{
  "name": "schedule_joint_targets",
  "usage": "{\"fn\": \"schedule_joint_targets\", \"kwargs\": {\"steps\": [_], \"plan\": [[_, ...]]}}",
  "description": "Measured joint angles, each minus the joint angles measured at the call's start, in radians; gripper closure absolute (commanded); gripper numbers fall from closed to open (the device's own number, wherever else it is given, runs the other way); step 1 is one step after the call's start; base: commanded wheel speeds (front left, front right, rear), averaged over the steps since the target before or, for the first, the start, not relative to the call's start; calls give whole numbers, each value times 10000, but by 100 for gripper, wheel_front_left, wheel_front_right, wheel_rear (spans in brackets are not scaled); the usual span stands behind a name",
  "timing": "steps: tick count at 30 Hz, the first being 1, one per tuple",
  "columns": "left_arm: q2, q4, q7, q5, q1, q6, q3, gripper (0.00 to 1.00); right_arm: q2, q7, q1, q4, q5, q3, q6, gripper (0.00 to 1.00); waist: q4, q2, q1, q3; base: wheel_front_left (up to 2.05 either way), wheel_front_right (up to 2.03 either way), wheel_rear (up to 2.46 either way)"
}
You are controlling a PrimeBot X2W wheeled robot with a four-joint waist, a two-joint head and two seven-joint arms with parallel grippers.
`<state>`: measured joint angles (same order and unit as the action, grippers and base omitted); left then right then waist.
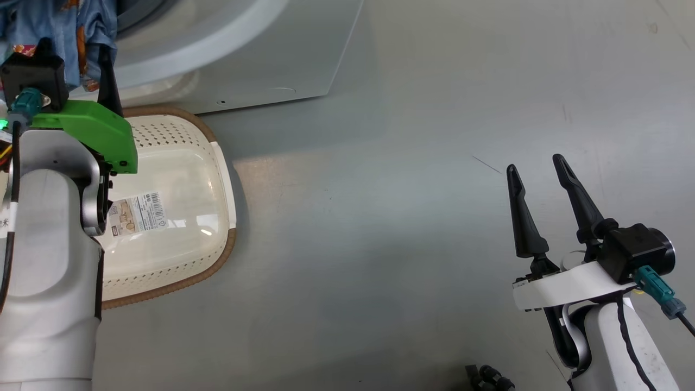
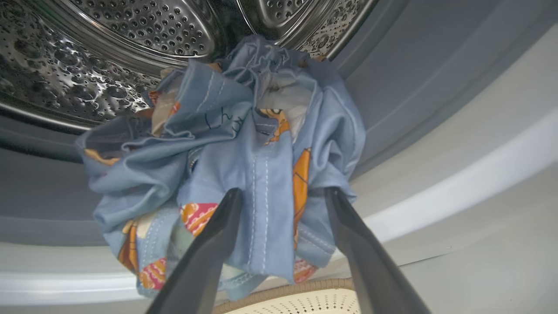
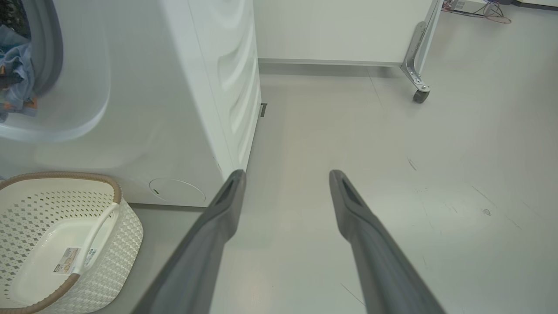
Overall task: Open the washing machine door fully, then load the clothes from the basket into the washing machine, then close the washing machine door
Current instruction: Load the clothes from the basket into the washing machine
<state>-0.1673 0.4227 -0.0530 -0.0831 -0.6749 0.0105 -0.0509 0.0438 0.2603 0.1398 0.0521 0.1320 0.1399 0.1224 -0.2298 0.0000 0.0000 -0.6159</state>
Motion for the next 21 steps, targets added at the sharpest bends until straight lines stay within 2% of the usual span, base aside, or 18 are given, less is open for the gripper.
{"fn": "schedule_joint_targets", "kwargs": {"steps": [17, 18, 19, 20, 21], "plan": [[-240, 1037, 474, 570, -527, 433, -63, 0, -15, 0, 174, -13, 178, 15, 0, 0, -147, 0, 0, -299, 0, 0, 0], [-242, 1089, 520, 575, -557, 439, -65, 6, -15, 0, 174, -13, 182, 15, 0, 0, -145, 0, 0, -305, 0, 0, 0], [-244, 1143, 560, 606, -585, 443, -73, 35, -15, 0, 177, -13, 203, 15, 0, 0, -141, 0, 0, -310, 0, 0, 0], [-253, 1191, 585, 654, -602, 445, -96, 70, -17, 0, 182, -13, 244, 13, 0, 0, -136, 0, 0, -313, 0, 0, 0], [-267, 1220, 589, 665, -625, 445, -119, 100, -17, 0, 190, -12, 265, 13, 0, 0, -130, 0, 0, -316, 0, 0, 0]]}}
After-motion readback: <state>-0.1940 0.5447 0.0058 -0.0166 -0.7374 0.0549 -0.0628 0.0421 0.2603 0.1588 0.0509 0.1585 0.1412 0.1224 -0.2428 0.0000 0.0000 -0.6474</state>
